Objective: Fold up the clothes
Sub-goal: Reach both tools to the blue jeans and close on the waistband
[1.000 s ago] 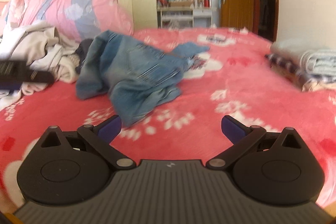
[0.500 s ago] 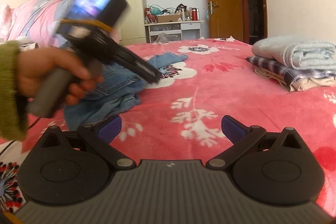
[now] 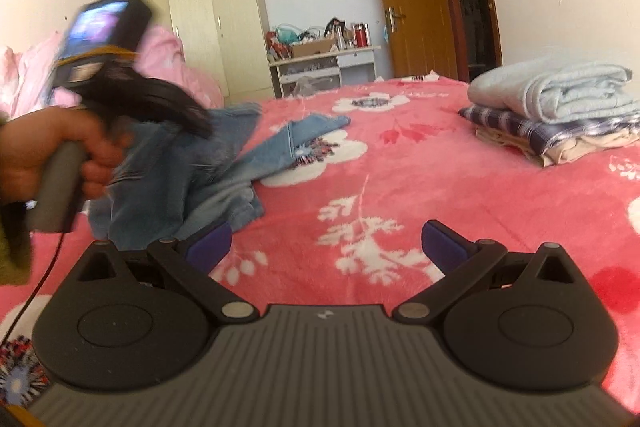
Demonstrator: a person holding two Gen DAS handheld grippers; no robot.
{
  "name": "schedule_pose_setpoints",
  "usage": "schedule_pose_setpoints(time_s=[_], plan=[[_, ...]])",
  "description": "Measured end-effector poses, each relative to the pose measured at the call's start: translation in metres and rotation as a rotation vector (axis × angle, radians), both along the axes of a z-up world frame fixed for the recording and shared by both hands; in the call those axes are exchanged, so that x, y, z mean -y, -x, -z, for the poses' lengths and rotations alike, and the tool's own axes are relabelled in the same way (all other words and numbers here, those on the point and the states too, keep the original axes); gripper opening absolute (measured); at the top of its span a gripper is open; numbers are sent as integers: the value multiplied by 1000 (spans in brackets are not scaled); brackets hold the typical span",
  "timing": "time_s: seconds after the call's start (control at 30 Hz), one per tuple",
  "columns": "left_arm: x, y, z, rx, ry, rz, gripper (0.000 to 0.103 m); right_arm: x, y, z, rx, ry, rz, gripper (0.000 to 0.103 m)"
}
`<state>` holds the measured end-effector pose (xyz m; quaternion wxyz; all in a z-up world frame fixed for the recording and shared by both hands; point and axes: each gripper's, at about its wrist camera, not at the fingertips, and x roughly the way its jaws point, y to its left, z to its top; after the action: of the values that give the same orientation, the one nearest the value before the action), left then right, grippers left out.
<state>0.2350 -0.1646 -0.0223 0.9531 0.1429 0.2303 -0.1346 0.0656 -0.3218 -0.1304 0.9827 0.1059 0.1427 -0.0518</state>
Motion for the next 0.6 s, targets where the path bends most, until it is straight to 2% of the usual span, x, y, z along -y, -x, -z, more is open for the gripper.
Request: schedule_pose_setpoints(time_s=[0.1,0.2,0.33,0.43,0.53,0.6], plan=[[-50,45,-21,52,89,-45,16,-1,7,-9,27,-23,-14,102],[-99,80,-15,29,144,-130,17,-4,8,-18,51,-59,-49,102],[-156,109,21,-85,237,-250,17,-11,-6,-29,80,-162,-149,102],[-181,121,53,-169,310,-277,17,-20,-33,-32,63,-269,-258,102],[-166,126,55,-125,258,-198,32,-31,-69,-32,-3,-414,-378,102],[-157,130,57,-95,224,-146,57,-38,-94,-30,-54,-515,-436,102]])
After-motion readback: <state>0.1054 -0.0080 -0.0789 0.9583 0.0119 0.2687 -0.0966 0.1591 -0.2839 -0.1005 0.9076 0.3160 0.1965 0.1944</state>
